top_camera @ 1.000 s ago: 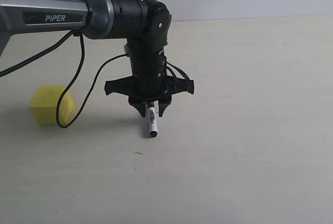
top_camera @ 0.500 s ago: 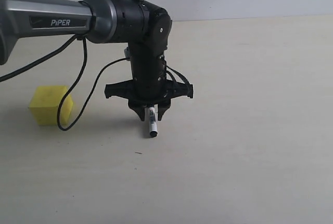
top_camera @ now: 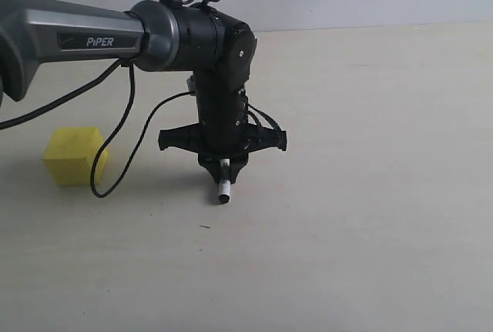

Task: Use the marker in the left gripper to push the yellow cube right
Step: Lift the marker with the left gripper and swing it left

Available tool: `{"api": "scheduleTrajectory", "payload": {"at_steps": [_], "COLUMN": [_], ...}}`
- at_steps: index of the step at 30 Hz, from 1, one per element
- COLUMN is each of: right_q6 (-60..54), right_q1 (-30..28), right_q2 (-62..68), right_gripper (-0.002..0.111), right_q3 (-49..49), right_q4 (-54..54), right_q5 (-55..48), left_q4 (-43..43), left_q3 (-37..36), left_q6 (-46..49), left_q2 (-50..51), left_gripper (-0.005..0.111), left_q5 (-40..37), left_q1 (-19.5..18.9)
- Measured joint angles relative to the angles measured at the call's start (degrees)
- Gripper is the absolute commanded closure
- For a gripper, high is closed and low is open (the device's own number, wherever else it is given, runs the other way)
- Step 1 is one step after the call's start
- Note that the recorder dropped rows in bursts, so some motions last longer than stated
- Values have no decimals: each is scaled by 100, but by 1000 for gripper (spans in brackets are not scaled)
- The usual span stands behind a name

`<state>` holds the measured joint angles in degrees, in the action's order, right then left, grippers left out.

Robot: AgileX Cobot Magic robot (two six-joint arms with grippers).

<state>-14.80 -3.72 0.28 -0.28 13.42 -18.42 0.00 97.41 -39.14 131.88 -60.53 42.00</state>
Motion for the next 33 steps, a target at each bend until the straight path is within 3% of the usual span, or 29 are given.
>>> {"api": "scheduleTrajectory", "payload": {"at_steps": [8, 14, 19, 23, 29, 33], "right_q6": [0, 0, 0, 0, 0, 0], "right_q1": [0, 0, 0, 0, 0, 0], "right_q2": [0, 0, 0, 0, 0, 0], "right_gripper": [108, 108, 108, 108, 108, 108], "right_q3": [0, 0, 0, 0, 0, 0], "right_q4": [0, 0, 0, 0, 0, 0], "right_q5": [0, 0, 0, 0, 0, 0], "left_q4": [77, 1405, 2181, 2588, 3133, 3205], "left_q3": [0, -110, -958, -1779, -2975, -3553], "left_q6": [776, 1286, 1787, 2084, 3109, 3851], "left_q2": [-689, -2059, -3199, -3877, -4337, -4326], "left_gripper": [107, 107, 107, 107, 107, 107], "left_q5": [-498, -813, -853, -886, -939, -939], "left_q1": [0, 0, -228, -864, -2488, -3234]}}
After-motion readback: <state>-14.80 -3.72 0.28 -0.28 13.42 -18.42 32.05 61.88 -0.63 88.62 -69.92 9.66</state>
